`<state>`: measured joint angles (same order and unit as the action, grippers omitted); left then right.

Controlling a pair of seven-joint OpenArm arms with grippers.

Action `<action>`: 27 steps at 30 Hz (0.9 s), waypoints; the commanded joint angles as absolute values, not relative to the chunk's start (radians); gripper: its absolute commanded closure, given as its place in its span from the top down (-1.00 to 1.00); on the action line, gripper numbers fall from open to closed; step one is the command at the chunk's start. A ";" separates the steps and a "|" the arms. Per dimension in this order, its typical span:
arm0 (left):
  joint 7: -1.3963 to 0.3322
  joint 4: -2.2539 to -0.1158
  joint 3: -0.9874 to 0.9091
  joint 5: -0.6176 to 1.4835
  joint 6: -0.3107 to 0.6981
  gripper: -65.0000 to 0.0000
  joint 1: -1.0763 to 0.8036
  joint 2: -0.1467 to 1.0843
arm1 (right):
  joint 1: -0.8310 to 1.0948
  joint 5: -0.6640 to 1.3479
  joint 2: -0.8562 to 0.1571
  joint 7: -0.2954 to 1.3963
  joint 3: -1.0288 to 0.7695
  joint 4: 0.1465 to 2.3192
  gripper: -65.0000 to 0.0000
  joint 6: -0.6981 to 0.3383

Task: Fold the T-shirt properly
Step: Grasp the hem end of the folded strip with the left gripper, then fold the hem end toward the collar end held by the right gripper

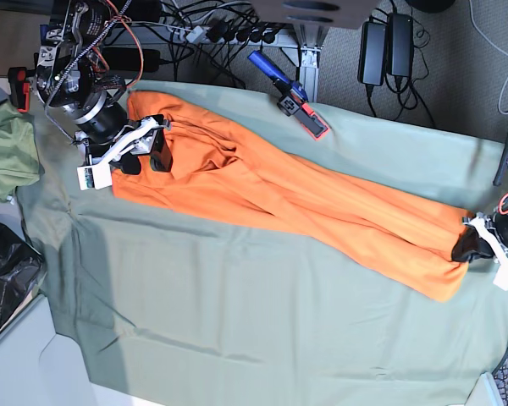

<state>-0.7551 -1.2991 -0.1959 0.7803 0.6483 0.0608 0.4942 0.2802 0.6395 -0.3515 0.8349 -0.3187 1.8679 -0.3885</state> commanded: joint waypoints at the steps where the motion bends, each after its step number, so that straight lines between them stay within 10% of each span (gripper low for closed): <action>1: -0.730 -1.311 -0.215 0.795 0.670 -1.00 0.078 0.523 | 0.275 0.655 -0.363 0.815 -0.328 1.885 0.13 -0.479; 27: -0.786 -1.753 0.102 0.668 0.640 -1.00 -0.037 0.270 | 0.274 0.651 -0.363 0.785 -0.328 1.885 0.13 -0.479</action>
